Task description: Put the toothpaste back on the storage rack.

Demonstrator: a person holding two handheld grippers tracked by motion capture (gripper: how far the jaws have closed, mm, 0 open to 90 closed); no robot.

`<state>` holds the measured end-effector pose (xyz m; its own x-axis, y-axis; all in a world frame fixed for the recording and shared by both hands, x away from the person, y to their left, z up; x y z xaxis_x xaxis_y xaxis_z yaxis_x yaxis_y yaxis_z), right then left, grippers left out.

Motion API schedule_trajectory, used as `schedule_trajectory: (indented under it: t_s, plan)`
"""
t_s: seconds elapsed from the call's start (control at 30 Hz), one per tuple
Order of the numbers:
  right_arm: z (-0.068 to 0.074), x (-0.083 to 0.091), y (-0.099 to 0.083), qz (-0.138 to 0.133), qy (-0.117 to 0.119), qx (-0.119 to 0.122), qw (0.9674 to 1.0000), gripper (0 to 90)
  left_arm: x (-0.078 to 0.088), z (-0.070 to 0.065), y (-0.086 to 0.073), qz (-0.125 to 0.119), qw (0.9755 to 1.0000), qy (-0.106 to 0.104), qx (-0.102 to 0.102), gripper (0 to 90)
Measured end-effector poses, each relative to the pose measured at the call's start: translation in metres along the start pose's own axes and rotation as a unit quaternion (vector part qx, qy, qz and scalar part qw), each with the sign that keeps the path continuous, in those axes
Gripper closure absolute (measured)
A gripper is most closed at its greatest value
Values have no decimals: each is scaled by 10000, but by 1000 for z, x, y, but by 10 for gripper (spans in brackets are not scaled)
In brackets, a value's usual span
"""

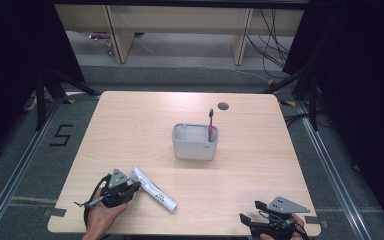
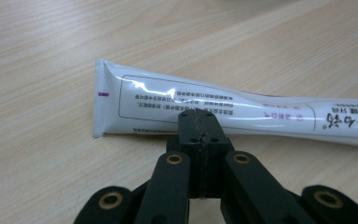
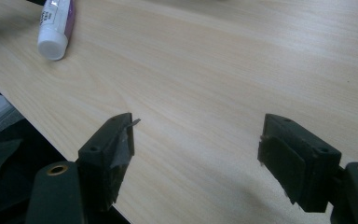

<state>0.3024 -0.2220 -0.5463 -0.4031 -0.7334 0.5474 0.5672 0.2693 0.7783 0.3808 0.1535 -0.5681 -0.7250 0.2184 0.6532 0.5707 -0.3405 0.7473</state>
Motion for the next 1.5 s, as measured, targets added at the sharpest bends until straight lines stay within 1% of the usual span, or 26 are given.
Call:
schedule_trajectory:
  t_s: [0.13,0.2,0.23,0.27,0.3,0.33,0.43,0.47,0.6,0.63,0.7,0.77,0.93,0.97,1.0,1.03,1.07,1.1,1.13,1.17,1.23,1.3,1.33,1.37,1.47,1.5]
  plan:
    - [1,1,0,37,29,-19,10000,267,-4,-2,5,28,10000,-26,-27,898]
    - [2,1,-1,73,49,-67,9999,267,-9,-4,9,-37,10000,-22,57,898]
    - [0,0,0,-6,-2,34,10000,267,-10,-4,10,46,10000,-42,-2,898]
    - [0,0,0,-6,-2,34,10000,267,-10,-4,10,46,10000,-42,-2,898]
    - [1,1,0,8,30,2,10000,267,-12,-5,13,-14,10000,-12,87,898]
    - [1,1,0,7,33,3,10000,267,-13,-5,14,-8,10000,-44,27,898]
    - [2,1,-1,67,59,-45,9999,267,-17,-8,18,10,10000,-63,39,898]
    - [5,1,-2,85,88,-202,9997,267,-17,-8,18,10,10000,-63,39,898]
    - [5,0,-1,28,112,-194,9997,268,-22,-10,23,-6,9999,-69,77,897]
    - [5,0,-1,27,110,-191,9998,267,-23,-11,24,42,10000,-84,21,898]
    - [6,0,-1,32,130,-260,9996,267,-25,-13,26,8,9999,-80,72,897]
    - [6,-1,-1,32,132,-256,9996,268,-27,-16,29,47,9999,-129,3,897]
    - [6,-1,-1,21,152,-244,9996,268,-32,-22,35,24,9998,-170,27,897]
    - [5,0,-1,25,137,-177,9997,267,-32,-22,35,77,9998,-182,-61,897]
    - [7,-1,-1,28,158,-259,9995,267,-34,-24,37,36,9999,-157,25,897]
    - [5,0,-1,23,140,-174,9997,268,-34,-24,36,68,9998,-200,-52,897]
    - [7,-1,-1,31,158,-252,9996,268,-35,-25,38,65,9998,-167,-47,897]
    - [5,0,-1,27,136,-166,9998,268,-35,-25,38,109,9997,-226,-69,897]
    - [7,-1,-1,27,158,-247,9996,268,-37,-27,39,69,9997,-217,1,897]
    - [7,-1,-1,26,160,-228,9996,268,-36,-26,39,118,9996,-217,-104,897]
    - [5,0,-1,22,143,-134,9998,268,-38,-29,41,70,9997,-212,-70,897]
    - [7,-1,-1,23,164,-220,9996,268,-38,-29,42,94,9997,-228,-79,897]
    - [5,0,0,21,146,-129,9998,268,-38,-30,42,132,9995,-265,-102,897]
    - [7,-1,-1,34,166,-232,9996,268,-39,-31,43,108,9996,-257,-99,897]
    - [7,-1,-1,35,171,-230,9996,268,-41,-32,44,99,9996,-247,-90,897]
    - [4,0,0,33,138,-80,9999,268,-42,-33,45,96,9996,-229,-101,897]
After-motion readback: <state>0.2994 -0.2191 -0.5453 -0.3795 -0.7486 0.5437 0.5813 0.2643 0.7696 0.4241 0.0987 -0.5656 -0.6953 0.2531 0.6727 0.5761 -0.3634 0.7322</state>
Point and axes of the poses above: each handheld gripper's, and its own axes: x roughly backward along the jaws, y roughly out of its top, z roughly to its left, the point moved 9 cm from there along -x, roughly forward along the jaws, and after that the axes turned 15 degrees about y, right-handed, at the moved point
